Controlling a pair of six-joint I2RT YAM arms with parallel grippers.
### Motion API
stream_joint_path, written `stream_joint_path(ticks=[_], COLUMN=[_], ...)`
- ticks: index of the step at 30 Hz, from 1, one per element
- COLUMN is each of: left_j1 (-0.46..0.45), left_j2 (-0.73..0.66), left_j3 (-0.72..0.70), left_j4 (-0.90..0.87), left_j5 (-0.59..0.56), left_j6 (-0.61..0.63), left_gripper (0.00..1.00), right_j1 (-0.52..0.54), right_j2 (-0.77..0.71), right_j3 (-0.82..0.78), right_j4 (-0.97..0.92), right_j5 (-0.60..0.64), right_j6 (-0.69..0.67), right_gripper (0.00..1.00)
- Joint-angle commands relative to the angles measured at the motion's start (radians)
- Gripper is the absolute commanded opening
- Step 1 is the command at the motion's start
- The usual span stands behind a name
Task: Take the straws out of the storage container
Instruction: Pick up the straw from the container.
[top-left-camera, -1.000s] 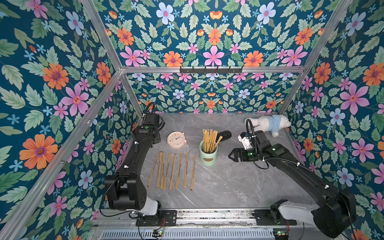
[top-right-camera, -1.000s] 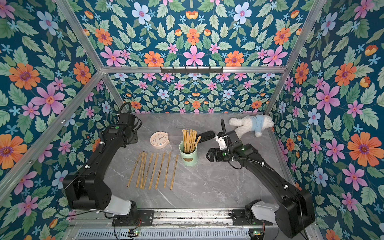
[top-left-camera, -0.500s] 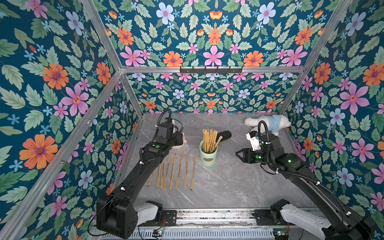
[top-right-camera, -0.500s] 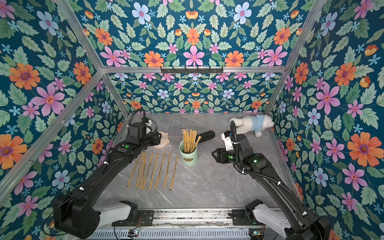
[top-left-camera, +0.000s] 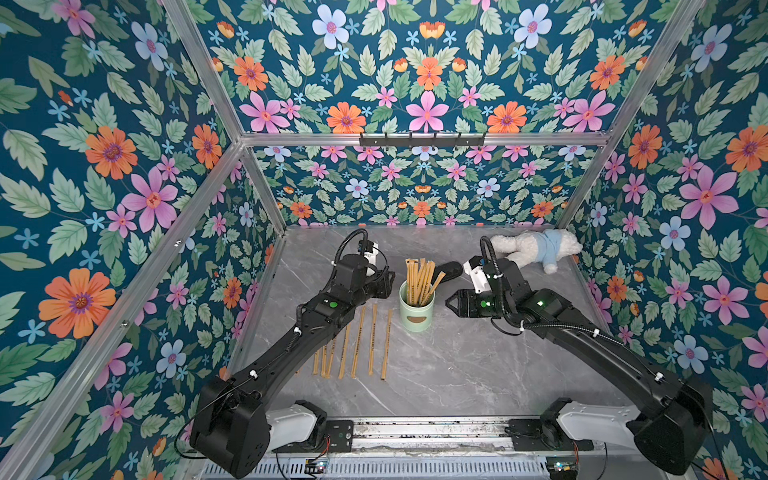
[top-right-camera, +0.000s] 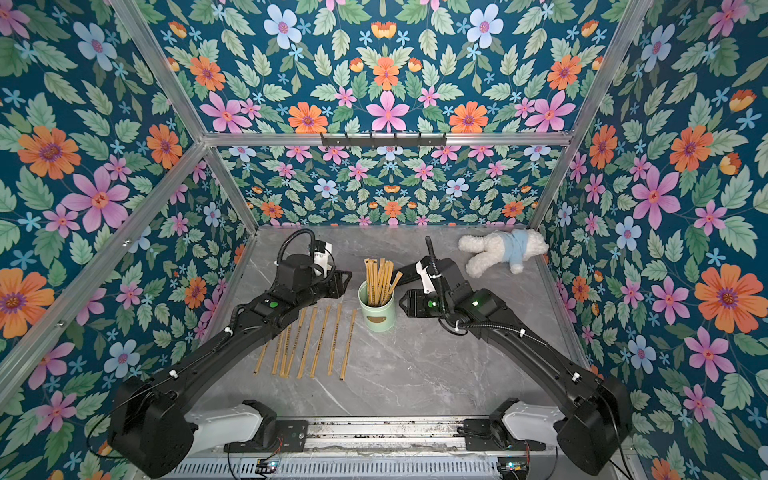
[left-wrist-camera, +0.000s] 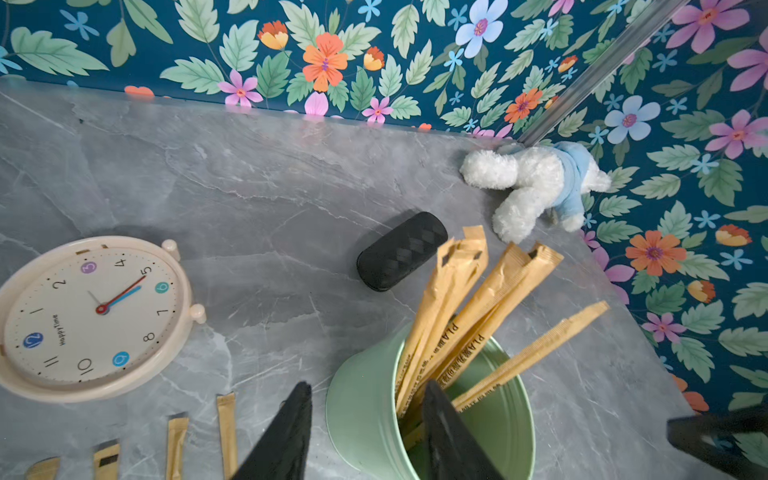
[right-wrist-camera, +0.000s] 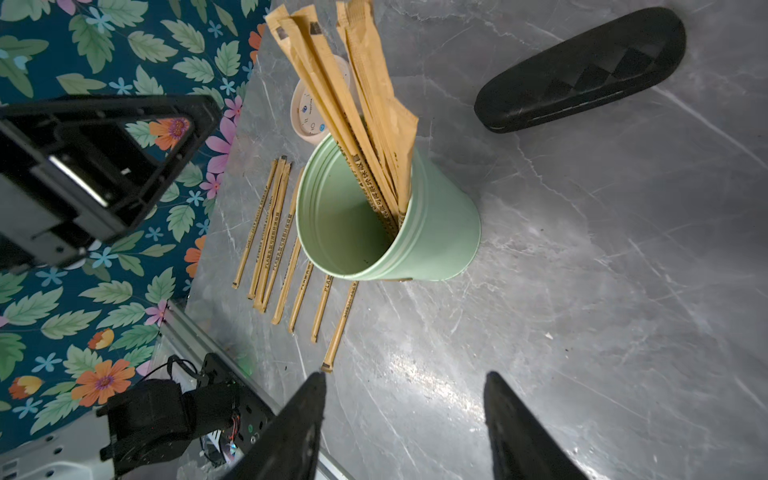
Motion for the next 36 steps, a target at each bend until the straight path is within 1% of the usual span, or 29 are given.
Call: stream_joint_path(ticks=[1,3,7,10,19,22,26,36], left_j1=[-0.010,-0.016,-0.028,-0.037,-0.054,-0.058,-0.061,-0.066], left_j2=[-0.008,-0.007,0.002,0.017,0.047,0.044,0.041,0.053], left_j3=[-0.018,-0.026,-0.037,-0.031,-0.010,-0.008,-0.006,0.005], left_j4=[0.042,0.039,0.048,0.044,0.015,0.011,0.003,-0.013], left_j5=[0.025,0.032,0.047,0.045,0.026,0.010,0.001,-0.017], left_j6=[0.032,0.048,0.057,0.061,0.079,0.082,0.087,0.094], left_gripper=[0.46,0.46,0.46,0.46,0.46,0.46,0.46,0.46], right_j1=[0.005,0.005,0.011,0.012,0.012,0.011,0.012,0.012], right_j2=[0.039,0.061,0.099,0.119,0.212,0.245,0.267,0.310], right_j3=[0.029,0.043,0.063,0.071,0.128,0.143,0.147,0.167], right_j4=[0.038,0.044,0.049,0.062,0.067,0.066,0.102,0.115], right_j5=[0.044,0.045,0.053,0.046,0.048,0.056,0.050,0.058], right_j6=[0.032,0.031,0.017,0.012,-0.013,-0.013,-0.015,-0.025], right_gripper=[0.61,0.59,0.51,0.48,0.46,0.42,0.40,0.35])
